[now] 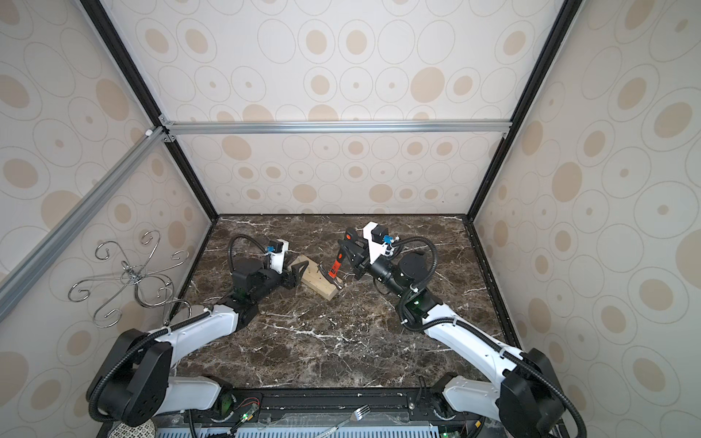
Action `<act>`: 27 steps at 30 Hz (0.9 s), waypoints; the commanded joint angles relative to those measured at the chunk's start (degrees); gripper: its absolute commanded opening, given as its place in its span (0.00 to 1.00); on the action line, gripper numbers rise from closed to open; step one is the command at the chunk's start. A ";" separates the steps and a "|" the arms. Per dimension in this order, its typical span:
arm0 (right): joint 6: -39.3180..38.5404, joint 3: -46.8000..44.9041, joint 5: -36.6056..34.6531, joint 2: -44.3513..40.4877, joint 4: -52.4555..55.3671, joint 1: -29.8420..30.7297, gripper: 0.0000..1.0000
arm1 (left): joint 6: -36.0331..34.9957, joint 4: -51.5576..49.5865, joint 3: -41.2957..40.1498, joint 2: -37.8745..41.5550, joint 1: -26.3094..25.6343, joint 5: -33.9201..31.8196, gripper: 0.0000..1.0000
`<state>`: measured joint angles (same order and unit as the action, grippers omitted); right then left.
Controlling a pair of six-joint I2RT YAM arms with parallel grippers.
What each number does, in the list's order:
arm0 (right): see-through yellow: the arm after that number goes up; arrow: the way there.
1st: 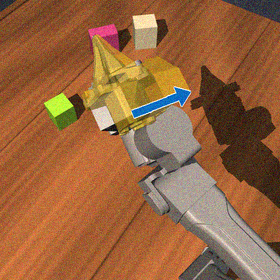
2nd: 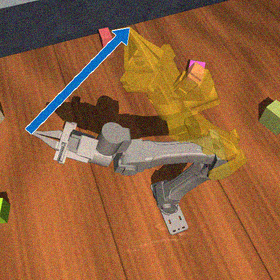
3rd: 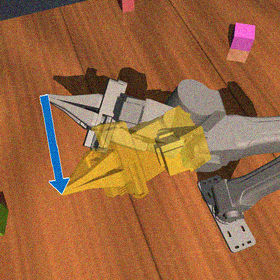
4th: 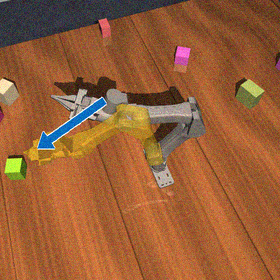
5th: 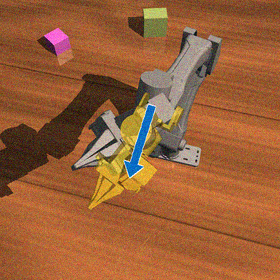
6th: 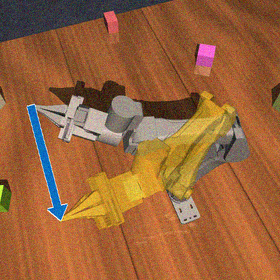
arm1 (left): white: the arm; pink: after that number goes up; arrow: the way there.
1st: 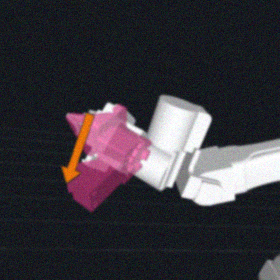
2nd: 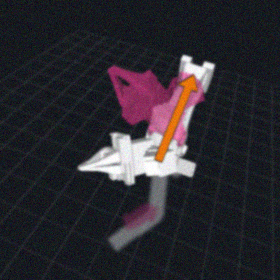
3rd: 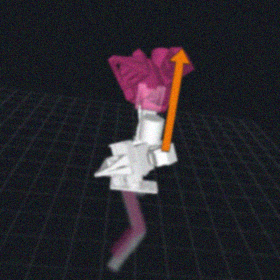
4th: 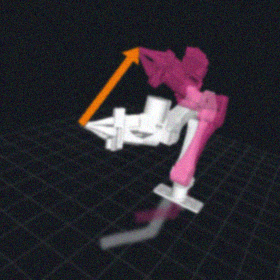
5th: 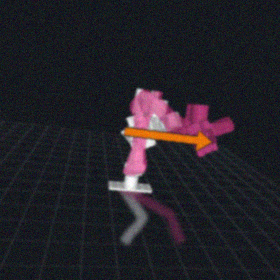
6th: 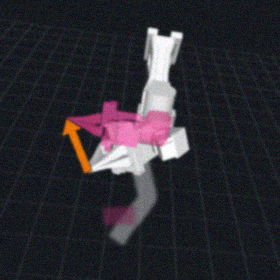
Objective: Use a claw hammer to pull out a nail
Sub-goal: Remove the nail from the mounting plate, then pick up the nail with the hammer.
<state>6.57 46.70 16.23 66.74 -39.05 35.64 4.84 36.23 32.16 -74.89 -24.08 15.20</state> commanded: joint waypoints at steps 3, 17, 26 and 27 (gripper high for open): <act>-2.09 8.09 -0.28 -3.01 13.09 -0.13 0.00 | -19.66 9.52 -6.57 5.08 -4.80 0.21 0.66; 1.07 8.85 2.12 -6.44 14.06 -0.21 0.00 | -27.18 10.34 -8.67 3.98 -11.46 1.42 0.54; 2.92 7.87 3.75 -7.41 12.24 -0.21 0.00 | -26.38 10.44 -5.85 -0.40 -13.05 -0.48 0.47; 3.10 7.82 3.90 -7.41 12.33 -0.22 0.00 | -26.37 10.49 -5.57 -0.77 -13.10 -0.90 0.47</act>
<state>8.10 54.04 18.85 61.58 -19.90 35.59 -20.08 45.08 23.73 -75.11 -36.53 15.62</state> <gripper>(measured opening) 0.208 0.470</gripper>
